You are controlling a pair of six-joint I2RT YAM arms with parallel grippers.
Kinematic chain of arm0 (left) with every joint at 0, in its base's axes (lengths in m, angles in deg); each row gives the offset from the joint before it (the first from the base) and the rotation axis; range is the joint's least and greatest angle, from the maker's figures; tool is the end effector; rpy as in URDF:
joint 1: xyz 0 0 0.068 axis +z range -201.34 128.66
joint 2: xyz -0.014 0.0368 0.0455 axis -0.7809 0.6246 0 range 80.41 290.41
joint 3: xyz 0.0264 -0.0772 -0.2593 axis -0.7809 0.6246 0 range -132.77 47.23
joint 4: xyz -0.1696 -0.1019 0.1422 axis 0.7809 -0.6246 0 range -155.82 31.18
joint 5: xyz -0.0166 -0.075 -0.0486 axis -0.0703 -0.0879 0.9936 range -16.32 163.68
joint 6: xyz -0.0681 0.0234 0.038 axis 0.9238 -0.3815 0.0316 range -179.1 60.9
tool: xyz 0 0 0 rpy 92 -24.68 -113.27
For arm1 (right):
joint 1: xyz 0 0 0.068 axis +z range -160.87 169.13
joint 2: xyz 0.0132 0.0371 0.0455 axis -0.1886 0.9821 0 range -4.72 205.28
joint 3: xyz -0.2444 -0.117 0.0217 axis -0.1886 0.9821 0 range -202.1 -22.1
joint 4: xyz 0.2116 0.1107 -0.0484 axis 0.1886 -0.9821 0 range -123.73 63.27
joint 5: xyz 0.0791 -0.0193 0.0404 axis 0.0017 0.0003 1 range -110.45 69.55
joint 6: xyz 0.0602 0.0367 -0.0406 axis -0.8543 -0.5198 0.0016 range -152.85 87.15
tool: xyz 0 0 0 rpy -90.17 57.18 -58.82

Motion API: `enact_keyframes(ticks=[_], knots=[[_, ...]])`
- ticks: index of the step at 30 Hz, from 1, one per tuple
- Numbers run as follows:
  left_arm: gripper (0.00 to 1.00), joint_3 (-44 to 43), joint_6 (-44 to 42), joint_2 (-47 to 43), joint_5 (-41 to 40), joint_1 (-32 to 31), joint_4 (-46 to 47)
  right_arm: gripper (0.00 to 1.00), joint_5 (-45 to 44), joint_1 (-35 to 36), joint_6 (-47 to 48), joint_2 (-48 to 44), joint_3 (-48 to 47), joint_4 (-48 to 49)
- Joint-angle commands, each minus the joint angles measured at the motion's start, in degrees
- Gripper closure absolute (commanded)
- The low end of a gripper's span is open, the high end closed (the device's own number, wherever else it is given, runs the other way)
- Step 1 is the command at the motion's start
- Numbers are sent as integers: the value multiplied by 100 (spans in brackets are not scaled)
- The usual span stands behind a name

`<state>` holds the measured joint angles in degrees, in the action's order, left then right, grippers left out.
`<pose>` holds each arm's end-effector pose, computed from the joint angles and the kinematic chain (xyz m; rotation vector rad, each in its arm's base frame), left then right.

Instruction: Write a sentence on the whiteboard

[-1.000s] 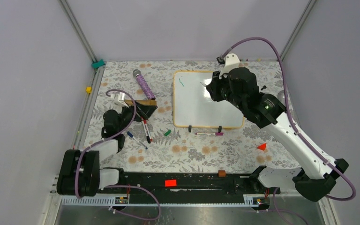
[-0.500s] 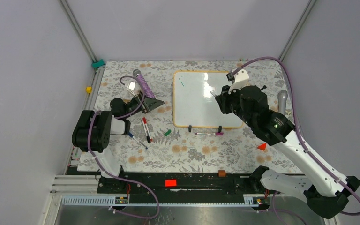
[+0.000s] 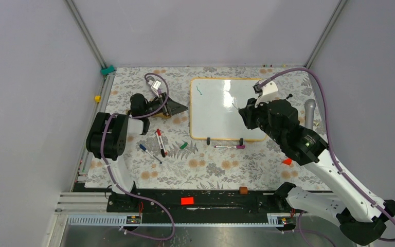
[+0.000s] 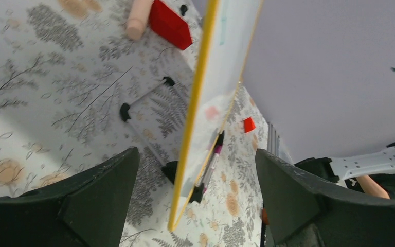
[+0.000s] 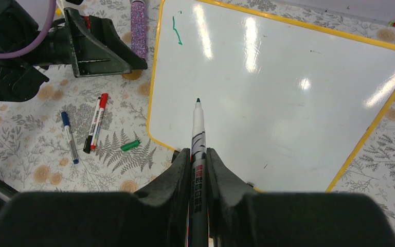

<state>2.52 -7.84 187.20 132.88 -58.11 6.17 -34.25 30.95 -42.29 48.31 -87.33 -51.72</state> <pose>0.3551 -0.1032 0.1994 0.2663 1.7567 -1.5361 0.1669 0.1269 0.3985 -0.3349 1.7764 0.4250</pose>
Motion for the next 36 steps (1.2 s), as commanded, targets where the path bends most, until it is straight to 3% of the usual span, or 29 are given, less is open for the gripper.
enact_keyframes(ticks=[1, 5, 8, 10, 16, 18, 20, 23, 28, 32, 36], knots=[[15, -328, -1062, 16, -148, -111, -1214, 100, 84, -35, -68, -125, 34, 135], [5, -327, -1366, -8, -98, -252, -1175, 100, 101, -36, -109, -79, 29, 168], [6, -719, -1516, 146, 104, -369, -1736, 100, 138, -36, -145, -37, 4, 173], [1, -1004, -1734, 278, 219, -433, -2481, 100, 145, -38, -158, -19, -6, 184], [3, -1242, -2552, 244, 234, -605, -3490, 100, 137, -37, -209, 5, -41, 182], [6, -1158, -2204, 343, 324, -614, -2959, 100, 141, -33, -239, 33, -76, 174], [8, -843, -1605, 468, 462, -615, -1706, 100, 164, -32, -279, 95, -142, 121], [17, -470, -523, 1009, 1216, -615, 1745, 100, 201, -37, -348, 179, -209, 65], [28, -866, 285, 1527, 1349, -638, 1973, 100, 220, -28, -466, 256, -248, 72], [41, -800, -19, 1438, 1382, -642, 1972, 100, 210, -33, -526, 366, -324, 74], [46, -753, -169, 1408, 1584, -675, 1971, 100, 235, -32, -546, 514, -416, 69]])
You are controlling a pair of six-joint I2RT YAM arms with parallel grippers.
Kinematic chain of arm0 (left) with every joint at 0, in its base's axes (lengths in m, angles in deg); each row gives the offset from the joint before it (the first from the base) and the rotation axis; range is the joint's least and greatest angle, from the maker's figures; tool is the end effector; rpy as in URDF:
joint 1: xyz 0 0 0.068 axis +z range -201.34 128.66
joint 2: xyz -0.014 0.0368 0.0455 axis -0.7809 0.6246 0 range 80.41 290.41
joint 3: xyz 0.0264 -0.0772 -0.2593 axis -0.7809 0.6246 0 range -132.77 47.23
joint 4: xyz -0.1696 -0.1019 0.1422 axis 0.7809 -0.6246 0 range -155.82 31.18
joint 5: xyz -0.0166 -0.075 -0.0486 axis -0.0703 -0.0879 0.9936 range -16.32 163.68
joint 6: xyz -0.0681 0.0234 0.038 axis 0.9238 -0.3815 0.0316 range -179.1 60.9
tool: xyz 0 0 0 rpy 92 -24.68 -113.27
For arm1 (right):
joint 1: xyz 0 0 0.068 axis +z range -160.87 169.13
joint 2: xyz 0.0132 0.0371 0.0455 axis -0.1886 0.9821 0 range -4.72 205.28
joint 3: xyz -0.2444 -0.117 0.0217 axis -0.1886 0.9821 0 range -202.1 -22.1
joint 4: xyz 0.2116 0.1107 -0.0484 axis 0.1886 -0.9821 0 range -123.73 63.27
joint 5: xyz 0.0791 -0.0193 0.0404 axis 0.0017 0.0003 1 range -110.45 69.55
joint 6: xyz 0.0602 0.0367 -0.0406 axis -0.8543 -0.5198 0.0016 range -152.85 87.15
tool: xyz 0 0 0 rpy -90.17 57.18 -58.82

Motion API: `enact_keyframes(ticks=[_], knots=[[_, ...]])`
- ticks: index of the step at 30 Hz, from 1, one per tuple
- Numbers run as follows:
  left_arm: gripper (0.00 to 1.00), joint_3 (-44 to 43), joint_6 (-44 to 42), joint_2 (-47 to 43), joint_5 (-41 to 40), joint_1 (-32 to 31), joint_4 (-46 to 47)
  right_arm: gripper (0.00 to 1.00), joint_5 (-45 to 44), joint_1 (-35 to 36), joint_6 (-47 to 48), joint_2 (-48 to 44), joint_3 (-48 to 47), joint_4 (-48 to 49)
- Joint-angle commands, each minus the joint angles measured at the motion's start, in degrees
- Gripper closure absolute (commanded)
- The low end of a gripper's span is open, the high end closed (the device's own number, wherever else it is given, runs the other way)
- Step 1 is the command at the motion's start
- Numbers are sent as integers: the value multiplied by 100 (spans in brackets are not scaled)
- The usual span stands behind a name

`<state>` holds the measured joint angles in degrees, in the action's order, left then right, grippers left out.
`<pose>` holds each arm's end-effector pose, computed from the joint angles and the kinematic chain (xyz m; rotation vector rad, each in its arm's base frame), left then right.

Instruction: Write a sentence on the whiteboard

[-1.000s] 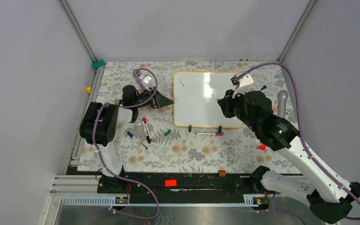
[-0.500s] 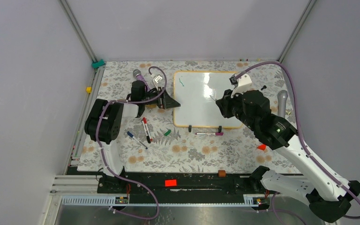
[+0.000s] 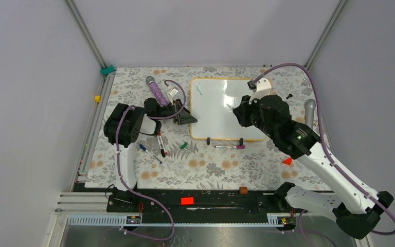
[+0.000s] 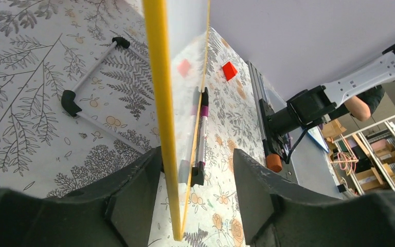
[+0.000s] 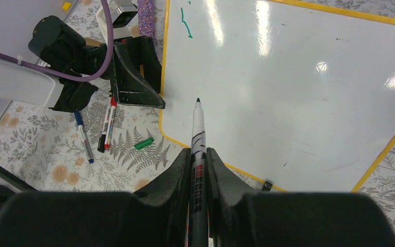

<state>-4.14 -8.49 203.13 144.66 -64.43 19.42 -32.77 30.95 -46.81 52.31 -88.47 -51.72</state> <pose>0.3624 -0.1528 0.1516 0.6263 1.7161 -1.7096 0.1797 0.1407 0.3915 -0.2999 1.8407 0.4820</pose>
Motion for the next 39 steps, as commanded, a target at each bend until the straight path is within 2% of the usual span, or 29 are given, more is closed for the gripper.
enact_keyframes(ticks=[1, 2, 4, 6, 9, 15, 31, 33, 35, 37, 39], knots=[[55, -93, -61, -162, 447, -72, 649, 100, 95, -37, -98, 150, -325, 66], [66, -80, 22, -148, 451, -101, 649, 100, 98, -29, -98, 189, -344, 72], [79, 33, 166, -153, 273, -153, 651, 100, 97, -31, -98, 238, -374, 76], [89, 143, 182, -180, 175, -196, 649, 100, 98, -35, -91, 283, -394, 94], [99, 166, 98, -187, 318, -290, 648, 100, 93, -30, -93, 303, -375, 162], [100, 180, -33, -44, 727, -338, 658, 100, 80, -32, -105, 333, -366, 234], [100, 496, 273, -106, 1720, -49, 642, 100, 18, -26, -198, 296, -195, 91], [100, 518, 553, -126, 1623, -56, 648, 100, 24, -32, -300, 389, -263, 24], [100, 767, 684, -212, 1153, -34, 655, 100, 33, 9, -402, 512, -364, -49], [100, 991, 505, -368, 818, -29, 658, 100, -64, 133, -498, 645, -457, -42], [100, 1009, 376, -418, 853, -28, 650, 100, -235, 299, -505, 805, -534, 39]])
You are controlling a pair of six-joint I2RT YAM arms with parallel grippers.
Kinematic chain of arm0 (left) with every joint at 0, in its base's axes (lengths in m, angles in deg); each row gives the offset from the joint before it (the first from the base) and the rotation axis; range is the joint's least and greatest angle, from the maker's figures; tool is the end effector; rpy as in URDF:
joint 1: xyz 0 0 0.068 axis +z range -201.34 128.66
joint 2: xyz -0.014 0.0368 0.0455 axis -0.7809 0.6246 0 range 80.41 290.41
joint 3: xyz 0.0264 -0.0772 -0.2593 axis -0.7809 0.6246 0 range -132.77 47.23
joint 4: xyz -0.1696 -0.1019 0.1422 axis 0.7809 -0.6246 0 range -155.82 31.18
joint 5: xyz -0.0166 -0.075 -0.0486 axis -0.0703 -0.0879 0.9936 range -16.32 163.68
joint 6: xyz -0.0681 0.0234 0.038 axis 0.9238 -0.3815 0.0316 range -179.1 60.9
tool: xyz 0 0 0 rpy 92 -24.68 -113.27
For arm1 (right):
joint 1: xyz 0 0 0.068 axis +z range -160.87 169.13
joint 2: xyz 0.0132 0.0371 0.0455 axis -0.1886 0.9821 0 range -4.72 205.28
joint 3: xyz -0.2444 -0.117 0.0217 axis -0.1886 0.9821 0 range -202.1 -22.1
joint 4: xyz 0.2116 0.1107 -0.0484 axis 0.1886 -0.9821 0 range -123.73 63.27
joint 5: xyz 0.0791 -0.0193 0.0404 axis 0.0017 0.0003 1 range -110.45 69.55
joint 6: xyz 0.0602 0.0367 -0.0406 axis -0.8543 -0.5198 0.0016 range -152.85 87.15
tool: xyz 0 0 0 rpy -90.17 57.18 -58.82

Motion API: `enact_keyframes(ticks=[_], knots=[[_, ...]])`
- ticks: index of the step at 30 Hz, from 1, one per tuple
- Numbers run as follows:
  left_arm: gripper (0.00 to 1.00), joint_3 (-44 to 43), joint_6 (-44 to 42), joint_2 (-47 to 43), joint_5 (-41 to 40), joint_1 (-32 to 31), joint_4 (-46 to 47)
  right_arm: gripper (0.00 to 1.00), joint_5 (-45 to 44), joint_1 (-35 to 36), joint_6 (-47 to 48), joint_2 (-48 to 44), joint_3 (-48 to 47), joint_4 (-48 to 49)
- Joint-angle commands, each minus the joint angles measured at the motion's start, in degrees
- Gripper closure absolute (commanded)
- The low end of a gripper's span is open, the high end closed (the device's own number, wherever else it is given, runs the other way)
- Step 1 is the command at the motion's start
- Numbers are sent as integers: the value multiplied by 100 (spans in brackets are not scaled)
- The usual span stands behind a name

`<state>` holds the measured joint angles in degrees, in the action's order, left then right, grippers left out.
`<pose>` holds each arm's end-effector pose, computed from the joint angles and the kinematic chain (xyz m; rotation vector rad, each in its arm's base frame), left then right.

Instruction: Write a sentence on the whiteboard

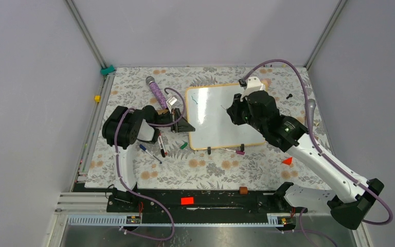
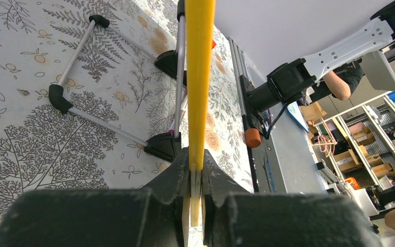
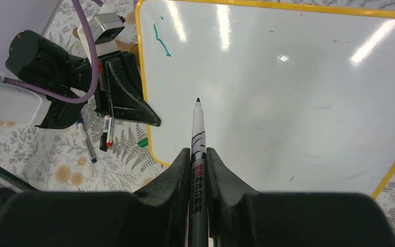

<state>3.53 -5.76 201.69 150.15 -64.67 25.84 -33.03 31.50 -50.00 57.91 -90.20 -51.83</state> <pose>0.3282 -0.1483 0.1418 0.6961 1.7475 -1.7974 0.1971 0.1591 0.3803 -0.2751 1.9160 0.4906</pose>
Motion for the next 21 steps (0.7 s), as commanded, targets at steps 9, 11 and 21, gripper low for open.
enact_keyframes(ticks=[9, 11, 21], knots=[[100, 85, -182, -68, 684, -20, 6, 100, -647, 715, -69, 1471, -1264, 256], [100, 54, -193, -110, 685, -24, 6, 100, -609, 741, 49, 1693, -1535, 281], [100, -15, -272, -113, 743, -9, 6, 100, -725, 790, 617, 2659, -2536, -96]])
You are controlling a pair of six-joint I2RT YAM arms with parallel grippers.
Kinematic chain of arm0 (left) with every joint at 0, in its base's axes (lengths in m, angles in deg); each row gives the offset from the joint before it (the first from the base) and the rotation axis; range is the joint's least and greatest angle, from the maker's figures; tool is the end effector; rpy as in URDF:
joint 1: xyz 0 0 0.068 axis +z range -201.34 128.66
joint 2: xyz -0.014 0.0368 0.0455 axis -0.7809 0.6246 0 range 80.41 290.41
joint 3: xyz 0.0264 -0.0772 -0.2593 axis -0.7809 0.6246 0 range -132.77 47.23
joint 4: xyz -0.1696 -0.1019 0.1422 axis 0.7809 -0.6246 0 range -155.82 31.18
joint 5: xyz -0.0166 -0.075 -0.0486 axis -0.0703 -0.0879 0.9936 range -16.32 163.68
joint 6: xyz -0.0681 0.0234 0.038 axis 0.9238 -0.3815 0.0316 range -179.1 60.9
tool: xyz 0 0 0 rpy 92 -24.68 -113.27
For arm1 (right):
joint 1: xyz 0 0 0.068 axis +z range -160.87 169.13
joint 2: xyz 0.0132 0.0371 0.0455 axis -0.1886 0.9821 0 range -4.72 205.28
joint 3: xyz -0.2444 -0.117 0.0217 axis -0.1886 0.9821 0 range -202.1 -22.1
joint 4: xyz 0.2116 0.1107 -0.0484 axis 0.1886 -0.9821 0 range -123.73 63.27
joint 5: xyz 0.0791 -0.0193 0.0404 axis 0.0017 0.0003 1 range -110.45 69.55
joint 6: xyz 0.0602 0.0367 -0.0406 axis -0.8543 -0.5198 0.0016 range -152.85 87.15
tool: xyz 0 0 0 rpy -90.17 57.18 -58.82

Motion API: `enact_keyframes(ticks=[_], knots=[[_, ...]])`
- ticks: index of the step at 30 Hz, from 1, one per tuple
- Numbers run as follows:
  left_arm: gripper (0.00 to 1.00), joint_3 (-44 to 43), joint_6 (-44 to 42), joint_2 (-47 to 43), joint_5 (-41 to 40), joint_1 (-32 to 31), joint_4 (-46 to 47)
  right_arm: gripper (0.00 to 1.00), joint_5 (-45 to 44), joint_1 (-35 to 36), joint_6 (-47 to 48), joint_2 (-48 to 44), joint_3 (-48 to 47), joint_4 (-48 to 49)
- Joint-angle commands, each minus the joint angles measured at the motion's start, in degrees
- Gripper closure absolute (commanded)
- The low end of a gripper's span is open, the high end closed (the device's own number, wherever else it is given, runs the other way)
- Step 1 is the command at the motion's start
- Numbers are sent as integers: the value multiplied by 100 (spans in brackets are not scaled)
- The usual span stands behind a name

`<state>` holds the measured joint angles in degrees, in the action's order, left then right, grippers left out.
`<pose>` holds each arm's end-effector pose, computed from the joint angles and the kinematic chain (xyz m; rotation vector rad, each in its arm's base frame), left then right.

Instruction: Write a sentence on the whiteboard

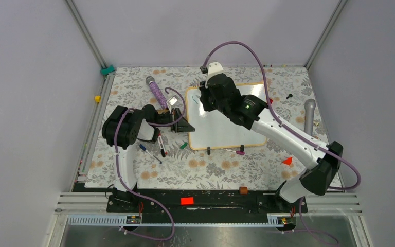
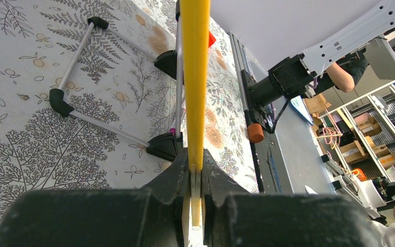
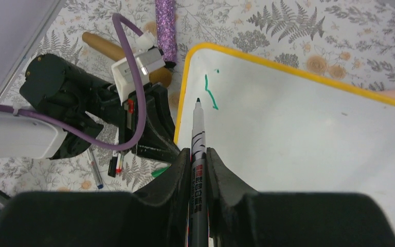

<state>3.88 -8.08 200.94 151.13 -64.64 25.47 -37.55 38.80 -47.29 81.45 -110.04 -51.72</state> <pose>0.3256 -0.1478 0.1442 0.7441 1.7212 -1.7793 0.2464 0.2583 0.3871 -0.4110 1.9402 0.4388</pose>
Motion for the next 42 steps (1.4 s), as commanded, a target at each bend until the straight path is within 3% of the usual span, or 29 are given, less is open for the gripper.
enact_keyframes(ticks=[1, 14, 42], knots=[[100, -49, -40, -38, 643, -7, 44, 100, -303, 60, 388, 410, -676, -181], [100, -98, -31, 39, 814, 54, 39, 100, -608, 60, 513, 1206, -1342, -527], [100, -59, 33, 24, 794, 64, 35, 100, -920, 60, 543, 1610, -1629, -536]])
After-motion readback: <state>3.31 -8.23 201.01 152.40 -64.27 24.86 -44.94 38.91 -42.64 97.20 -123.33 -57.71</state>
